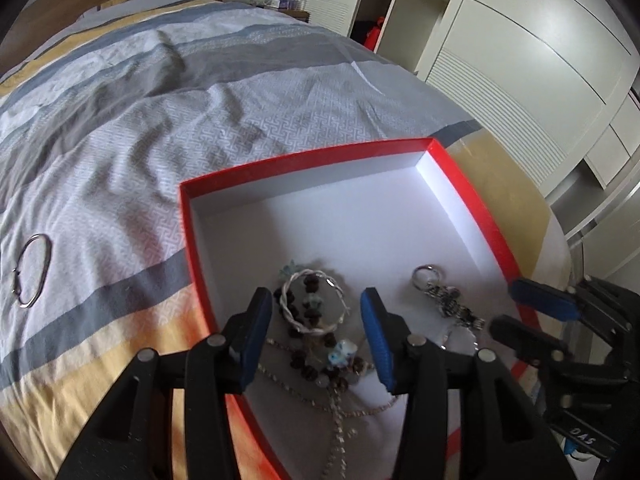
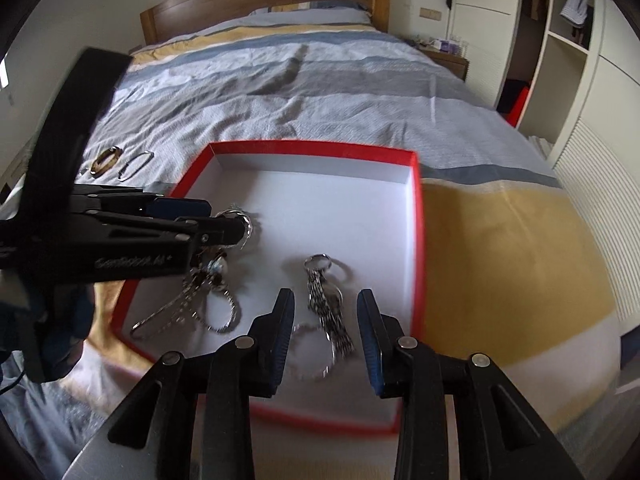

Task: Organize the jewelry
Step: 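Carry both rings into the red box and open both tools, then withdraw both open tools from the box toward the remaining rings and bangles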

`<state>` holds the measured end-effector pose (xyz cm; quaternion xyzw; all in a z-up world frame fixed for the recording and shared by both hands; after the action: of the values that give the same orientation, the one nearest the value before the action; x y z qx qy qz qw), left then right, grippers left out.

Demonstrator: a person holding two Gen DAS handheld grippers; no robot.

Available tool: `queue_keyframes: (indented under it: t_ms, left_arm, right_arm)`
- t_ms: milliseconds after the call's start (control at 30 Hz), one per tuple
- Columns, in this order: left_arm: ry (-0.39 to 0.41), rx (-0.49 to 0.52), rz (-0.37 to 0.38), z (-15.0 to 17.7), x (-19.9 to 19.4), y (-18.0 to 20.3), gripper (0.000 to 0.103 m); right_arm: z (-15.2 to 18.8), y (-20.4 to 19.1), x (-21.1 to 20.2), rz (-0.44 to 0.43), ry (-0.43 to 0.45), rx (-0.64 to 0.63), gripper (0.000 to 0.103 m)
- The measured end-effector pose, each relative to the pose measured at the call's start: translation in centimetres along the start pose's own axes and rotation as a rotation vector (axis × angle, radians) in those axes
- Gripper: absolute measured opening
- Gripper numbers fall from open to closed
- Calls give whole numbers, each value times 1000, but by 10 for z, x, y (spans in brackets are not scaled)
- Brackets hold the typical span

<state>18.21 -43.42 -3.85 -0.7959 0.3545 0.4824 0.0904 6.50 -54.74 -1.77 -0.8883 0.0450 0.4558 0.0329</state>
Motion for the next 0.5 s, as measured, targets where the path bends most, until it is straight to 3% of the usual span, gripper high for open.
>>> queue_keyframes:
  t_ms: [233, 500]
  left_arm:
    - [98, -27, 1, 11, -75, 1, 44]
    - [145, -35, -116, 55, -165, -25, 44]
  right_arm:
    - [6, -7, -53, 18, 60, 20, 36]
    - [1, -46, -117, -14, 166, 3, 44]
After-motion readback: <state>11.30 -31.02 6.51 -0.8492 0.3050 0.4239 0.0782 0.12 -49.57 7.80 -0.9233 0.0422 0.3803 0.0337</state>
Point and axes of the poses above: each gripper's, at about its wrist camera, not at the fingertips, and x roughly the way its jaws point, y to its right, z to its underside, the point moved 1 cm from there along x, roughly the way its jaws point
